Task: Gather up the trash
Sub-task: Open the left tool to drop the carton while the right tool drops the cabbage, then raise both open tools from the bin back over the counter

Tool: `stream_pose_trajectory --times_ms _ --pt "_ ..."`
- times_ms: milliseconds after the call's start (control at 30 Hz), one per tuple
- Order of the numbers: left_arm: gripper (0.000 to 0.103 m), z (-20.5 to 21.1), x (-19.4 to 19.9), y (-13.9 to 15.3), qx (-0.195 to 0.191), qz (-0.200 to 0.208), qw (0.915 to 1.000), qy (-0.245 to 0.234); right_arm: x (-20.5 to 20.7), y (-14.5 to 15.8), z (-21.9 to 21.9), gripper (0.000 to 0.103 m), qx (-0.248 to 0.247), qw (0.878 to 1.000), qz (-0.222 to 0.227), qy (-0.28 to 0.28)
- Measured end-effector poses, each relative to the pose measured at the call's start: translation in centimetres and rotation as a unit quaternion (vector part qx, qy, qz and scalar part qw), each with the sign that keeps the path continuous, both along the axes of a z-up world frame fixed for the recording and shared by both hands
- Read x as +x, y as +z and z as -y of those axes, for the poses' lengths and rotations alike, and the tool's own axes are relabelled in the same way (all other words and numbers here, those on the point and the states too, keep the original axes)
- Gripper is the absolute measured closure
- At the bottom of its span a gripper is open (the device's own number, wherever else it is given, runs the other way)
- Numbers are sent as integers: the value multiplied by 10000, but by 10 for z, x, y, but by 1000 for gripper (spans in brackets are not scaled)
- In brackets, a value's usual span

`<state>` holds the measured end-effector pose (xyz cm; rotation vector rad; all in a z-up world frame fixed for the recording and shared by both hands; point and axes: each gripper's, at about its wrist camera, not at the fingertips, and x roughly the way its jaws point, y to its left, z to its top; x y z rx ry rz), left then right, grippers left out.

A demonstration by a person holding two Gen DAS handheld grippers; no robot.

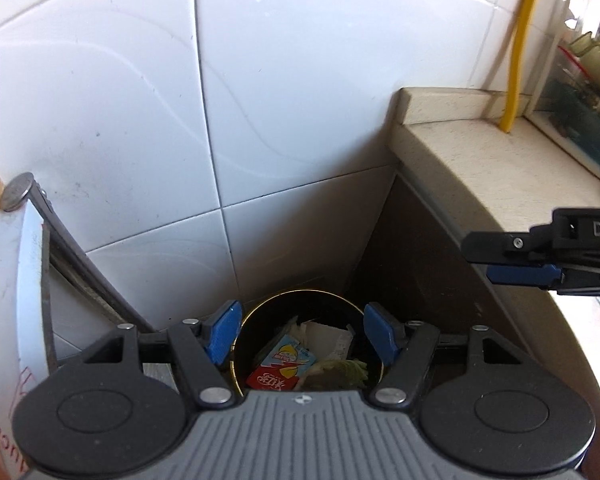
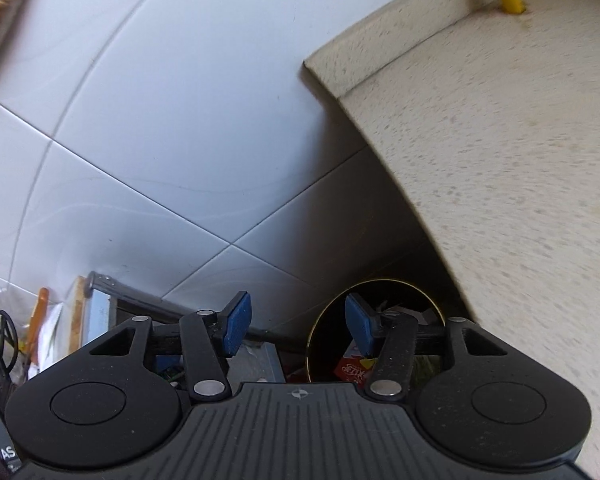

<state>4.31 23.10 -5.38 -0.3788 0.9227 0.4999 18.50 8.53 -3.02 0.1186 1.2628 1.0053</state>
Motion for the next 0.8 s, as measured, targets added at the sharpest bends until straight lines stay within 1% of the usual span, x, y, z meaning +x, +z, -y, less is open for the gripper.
stream_pose_trajectory --times_ms 400,433,467,700,800 --pt "37 38 -24 27 286 153 9977 -590 -32 27 75 40 167 9979 231 -573" --pt "36 42 -25 30 314 170 9973 -648 -35 30 80 40 192 9975 252 -625" --pt "31 47 -27 32 340 191 9968 -704 -39 34 86 40 216 9971 272 -682" --pt "29 79 -30 43 457 370 9905 -1244 -59 61 131 39 360 9921 497 -1097" --pt "29 90 -27 44 428 419 9873 -1473 -65 70 150 39 389 9886 570 -1339"
